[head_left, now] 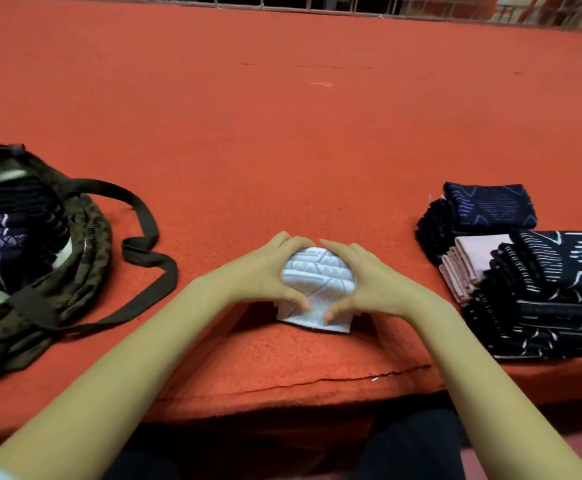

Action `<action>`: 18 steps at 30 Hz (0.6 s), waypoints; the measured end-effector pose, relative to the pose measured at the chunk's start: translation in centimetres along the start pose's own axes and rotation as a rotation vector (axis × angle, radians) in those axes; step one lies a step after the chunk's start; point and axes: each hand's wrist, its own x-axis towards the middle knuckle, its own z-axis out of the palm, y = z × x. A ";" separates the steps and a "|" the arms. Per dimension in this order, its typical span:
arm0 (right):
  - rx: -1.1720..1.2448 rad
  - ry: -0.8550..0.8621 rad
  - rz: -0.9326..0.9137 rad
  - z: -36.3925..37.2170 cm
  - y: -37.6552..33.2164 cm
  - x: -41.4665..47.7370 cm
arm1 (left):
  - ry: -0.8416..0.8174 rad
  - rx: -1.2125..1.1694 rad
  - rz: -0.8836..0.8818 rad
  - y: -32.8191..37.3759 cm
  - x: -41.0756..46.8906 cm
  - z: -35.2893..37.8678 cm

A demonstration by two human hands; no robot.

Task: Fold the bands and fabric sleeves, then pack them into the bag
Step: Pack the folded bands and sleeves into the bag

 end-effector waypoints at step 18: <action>0.369 0.011 -0.356 3.3 -20.8 6.8 | 0.432 -0.013 -0.170 -5.5 -19.2 -14.2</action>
